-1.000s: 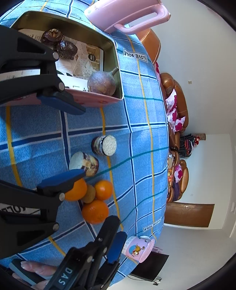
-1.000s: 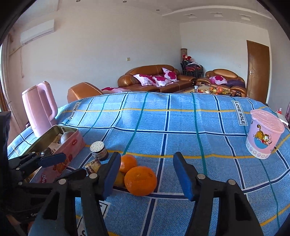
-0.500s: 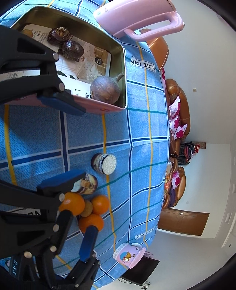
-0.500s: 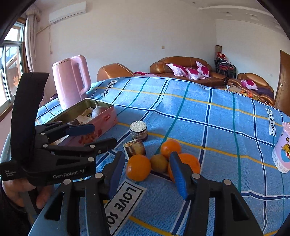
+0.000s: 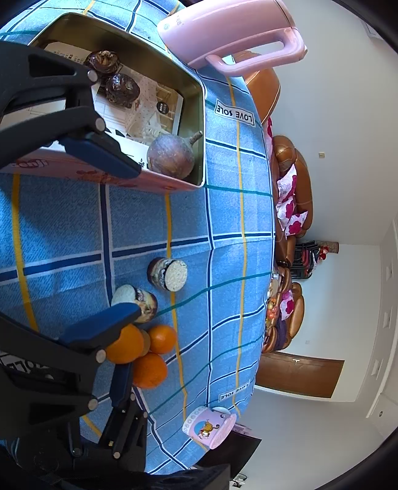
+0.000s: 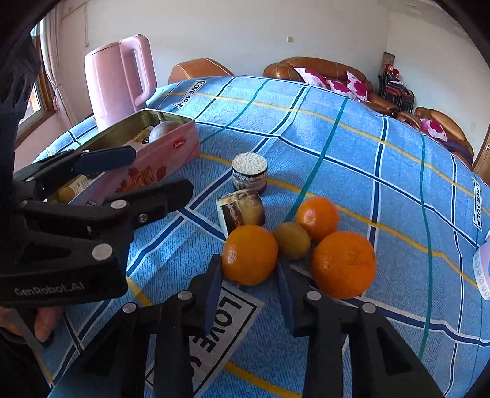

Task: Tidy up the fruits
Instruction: 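Close the right gripper on a large orange and lift it, then grasp the white round bun with the left gripper while right holds the orange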

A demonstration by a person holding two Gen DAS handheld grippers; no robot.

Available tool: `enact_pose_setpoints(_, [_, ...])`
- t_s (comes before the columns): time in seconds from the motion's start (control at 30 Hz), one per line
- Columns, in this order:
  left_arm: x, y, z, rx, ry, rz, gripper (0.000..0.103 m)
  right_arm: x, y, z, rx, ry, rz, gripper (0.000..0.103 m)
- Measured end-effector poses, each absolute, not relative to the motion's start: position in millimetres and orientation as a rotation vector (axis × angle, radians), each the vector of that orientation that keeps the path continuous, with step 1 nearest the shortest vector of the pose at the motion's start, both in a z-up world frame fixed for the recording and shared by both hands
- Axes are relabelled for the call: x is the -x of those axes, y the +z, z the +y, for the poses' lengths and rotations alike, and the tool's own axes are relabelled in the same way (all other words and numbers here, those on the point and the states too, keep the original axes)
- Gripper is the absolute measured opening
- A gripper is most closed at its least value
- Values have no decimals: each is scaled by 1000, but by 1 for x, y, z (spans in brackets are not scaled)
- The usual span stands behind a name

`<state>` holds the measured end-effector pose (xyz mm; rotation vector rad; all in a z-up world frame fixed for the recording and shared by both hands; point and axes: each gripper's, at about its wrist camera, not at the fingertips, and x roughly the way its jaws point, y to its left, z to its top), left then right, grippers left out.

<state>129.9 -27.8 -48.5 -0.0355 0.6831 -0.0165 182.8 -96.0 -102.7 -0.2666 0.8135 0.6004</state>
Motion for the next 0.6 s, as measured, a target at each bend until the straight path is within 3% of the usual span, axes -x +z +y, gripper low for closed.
enact_pose_setpoints(0.3, [-142,-54,-48,-8,-70,729,84,-180,-86,-130,131,428,704,35])
enact_pose_setpoints(0.43, [-153,-63,-59,-22,-114,782,71,-182,-82,-136,109,369,685,34])
enact_pose_setpoints(0.6, [-163,-68,-67,-24,-150,818,62,-183,-79,-143,77,365,673,35])
